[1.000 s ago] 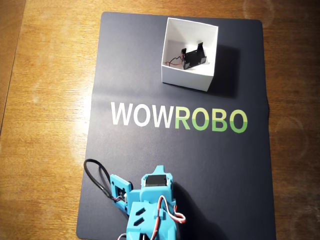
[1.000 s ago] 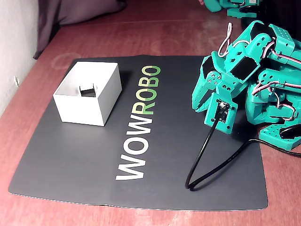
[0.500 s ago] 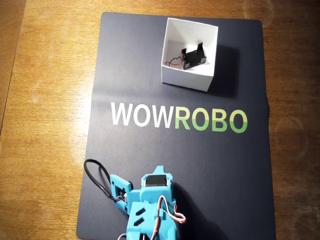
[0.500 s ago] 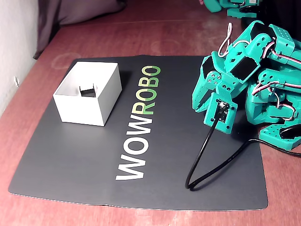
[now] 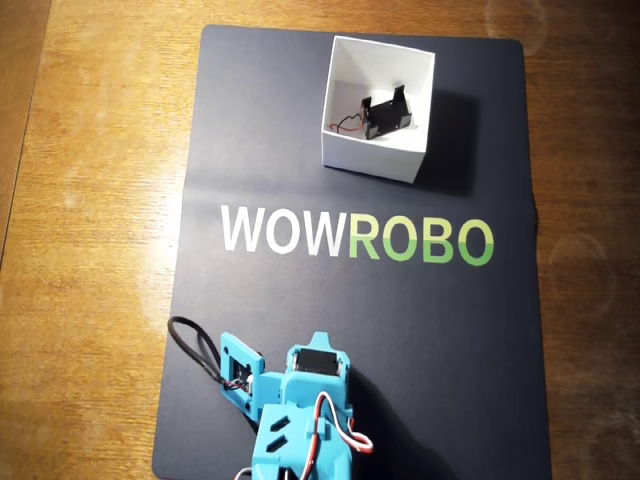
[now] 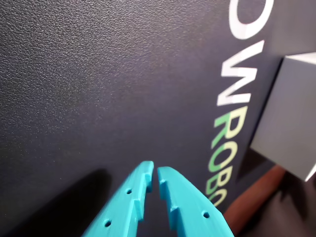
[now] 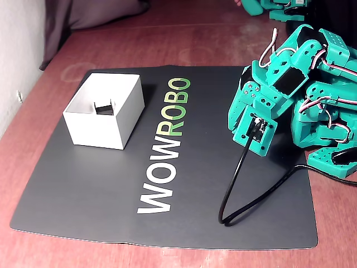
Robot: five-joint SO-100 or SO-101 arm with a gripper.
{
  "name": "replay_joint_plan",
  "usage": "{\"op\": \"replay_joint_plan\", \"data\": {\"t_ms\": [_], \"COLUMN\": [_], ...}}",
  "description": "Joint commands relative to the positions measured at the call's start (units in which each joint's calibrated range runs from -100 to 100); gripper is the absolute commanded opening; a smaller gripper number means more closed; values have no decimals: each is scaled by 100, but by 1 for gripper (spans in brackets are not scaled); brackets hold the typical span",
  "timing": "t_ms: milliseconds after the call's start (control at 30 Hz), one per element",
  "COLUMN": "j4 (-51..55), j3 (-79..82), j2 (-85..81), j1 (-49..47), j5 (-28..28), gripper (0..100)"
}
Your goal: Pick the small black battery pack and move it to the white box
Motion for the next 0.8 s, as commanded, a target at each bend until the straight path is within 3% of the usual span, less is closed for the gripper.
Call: {"op": "replay_joint_plan", "data": {"t_ms": [0, 767], "j4": [40, 40], "j3": [-16, -16], "j2": [-41, -41], "j1": [-45, 37], "j5": [-15, -31], "gripper": [0, 0]}}
